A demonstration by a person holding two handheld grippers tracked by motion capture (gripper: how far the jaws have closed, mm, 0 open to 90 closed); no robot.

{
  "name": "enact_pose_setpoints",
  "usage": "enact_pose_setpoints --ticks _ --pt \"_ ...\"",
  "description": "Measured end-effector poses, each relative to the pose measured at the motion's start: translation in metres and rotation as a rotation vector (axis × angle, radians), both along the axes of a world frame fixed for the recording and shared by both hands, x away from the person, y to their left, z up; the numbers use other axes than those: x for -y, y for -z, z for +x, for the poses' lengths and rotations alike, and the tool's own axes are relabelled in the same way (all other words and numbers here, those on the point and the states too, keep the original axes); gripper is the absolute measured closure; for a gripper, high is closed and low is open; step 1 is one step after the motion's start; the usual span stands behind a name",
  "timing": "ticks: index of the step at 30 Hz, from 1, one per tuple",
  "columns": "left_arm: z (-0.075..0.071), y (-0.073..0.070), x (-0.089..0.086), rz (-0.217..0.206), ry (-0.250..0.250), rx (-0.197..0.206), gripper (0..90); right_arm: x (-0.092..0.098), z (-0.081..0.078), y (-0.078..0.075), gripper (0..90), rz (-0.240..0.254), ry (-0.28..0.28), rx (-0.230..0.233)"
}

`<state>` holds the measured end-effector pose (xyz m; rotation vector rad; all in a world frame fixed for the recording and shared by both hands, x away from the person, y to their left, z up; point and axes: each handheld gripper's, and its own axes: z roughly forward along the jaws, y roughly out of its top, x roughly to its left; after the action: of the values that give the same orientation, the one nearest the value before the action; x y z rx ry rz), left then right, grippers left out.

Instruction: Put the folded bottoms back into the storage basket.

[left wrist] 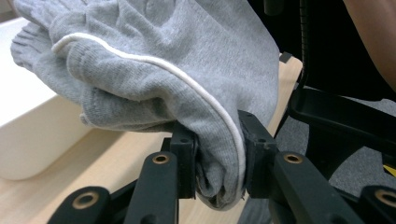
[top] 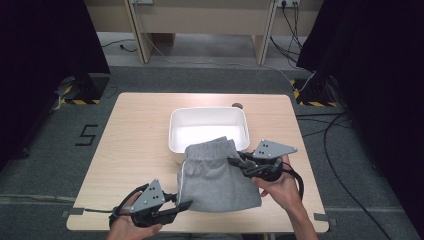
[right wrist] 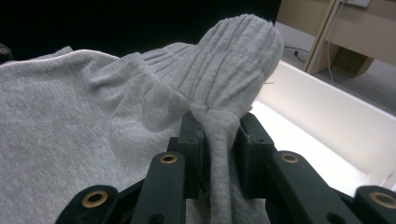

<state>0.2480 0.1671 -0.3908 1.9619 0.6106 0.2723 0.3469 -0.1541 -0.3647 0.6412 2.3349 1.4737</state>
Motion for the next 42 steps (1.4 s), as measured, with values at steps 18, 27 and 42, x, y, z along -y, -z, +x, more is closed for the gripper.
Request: enact_pose_setpoints --ticks 18,27,42 --pt "0.042 -0.033 -0.006 -0.016 -0.042 0.01 70.2 -0.015 0.046 -0.041 74.7 -0.022 -0.007 0.0" --pt "0.068 -0.038 -0.009 -0.021 -0.075 -0.013 70.1 -0.024 0.075 -0.047 74.7 -0.03 0.011 -0.019" --pt "0.118 -0.037 -0.015 -0.009 -0.154 -0.041 70.1 -0.04 0.124 -0.053 74.6 -0.067 0.038 -0.038"
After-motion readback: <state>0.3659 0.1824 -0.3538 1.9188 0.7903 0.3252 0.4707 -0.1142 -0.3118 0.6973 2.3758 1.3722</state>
